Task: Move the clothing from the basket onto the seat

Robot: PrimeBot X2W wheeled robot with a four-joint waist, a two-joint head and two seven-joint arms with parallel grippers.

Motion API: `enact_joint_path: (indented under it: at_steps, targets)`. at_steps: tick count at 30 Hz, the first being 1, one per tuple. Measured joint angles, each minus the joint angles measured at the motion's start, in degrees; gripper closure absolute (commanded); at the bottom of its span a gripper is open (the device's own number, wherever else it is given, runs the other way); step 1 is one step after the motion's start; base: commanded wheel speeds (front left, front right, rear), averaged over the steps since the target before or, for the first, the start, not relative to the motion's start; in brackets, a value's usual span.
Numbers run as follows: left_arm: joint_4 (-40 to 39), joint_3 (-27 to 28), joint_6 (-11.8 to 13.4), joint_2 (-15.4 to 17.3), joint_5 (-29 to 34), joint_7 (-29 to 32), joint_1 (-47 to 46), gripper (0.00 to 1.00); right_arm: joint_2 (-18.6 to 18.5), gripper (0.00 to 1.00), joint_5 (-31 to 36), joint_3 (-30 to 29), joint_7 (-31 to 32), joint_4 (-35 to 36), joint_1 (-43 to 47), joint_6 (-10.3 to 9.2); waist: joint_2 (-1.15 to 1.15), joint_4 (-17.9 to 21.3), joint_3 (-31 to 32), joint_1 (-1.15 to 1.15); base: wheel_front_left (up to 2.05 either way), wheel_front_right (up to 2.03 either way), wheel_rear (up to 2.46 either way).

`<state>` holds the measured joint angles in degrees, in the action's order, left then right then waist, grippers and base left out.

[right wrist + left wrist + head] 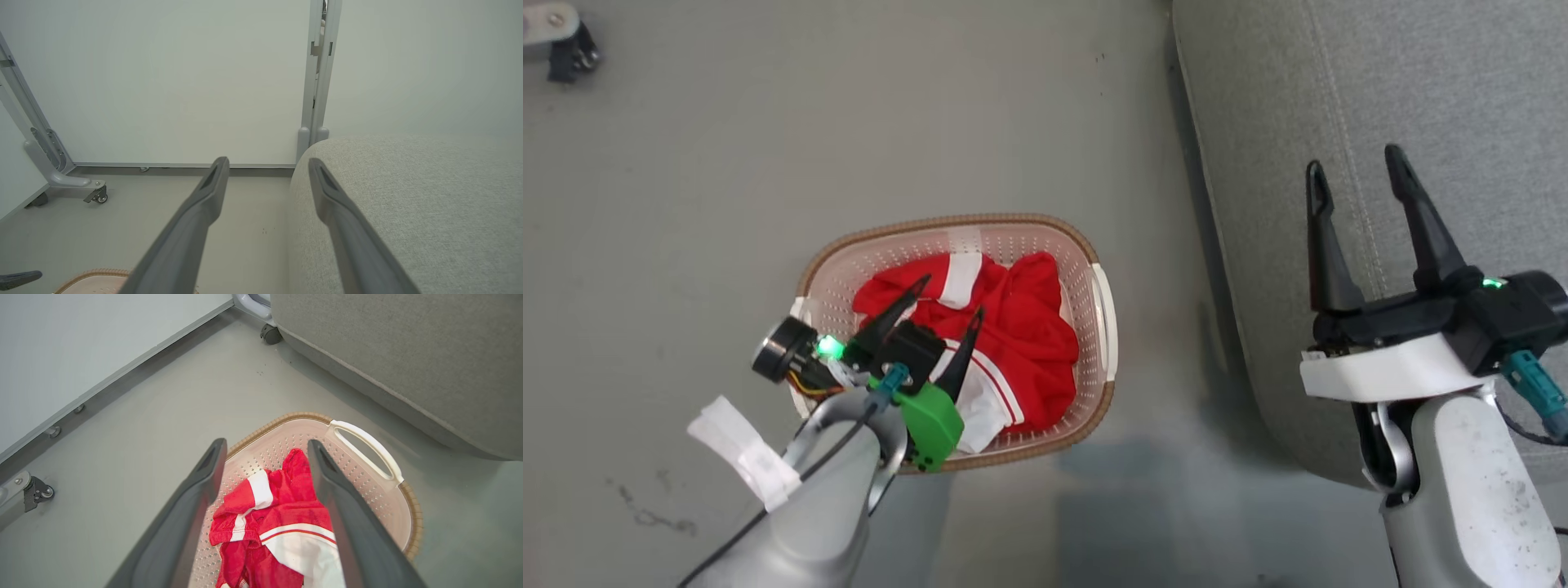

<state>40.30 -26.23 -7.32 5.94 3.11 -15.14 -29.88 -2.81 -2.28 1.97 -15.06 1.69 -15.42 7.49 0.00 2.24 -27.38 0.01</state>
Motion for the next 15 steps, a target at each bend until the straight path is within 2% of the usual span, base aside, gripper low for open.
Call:
enact_joint_path:
  at_steps: [9,15]
  targets:
    - [12.5,-3.0,0.0,1.3,1.4,0.0,-13.7,0.0,0.0,0.0,0.5,0.4,0.0,5.1,-6.5,0.0,0.0,1.7,-11.2,0.0,0.0,0.0,0.0]
    - [19.8,-6.8,1.9,2.4,5.4,0.0,-20.5,0.0,0.0,0.0,0.2,0.4,0.0,7.7,-8.5,0.0,0.0,2.9,-17.6,0.0,0.0,0.0,0.0]
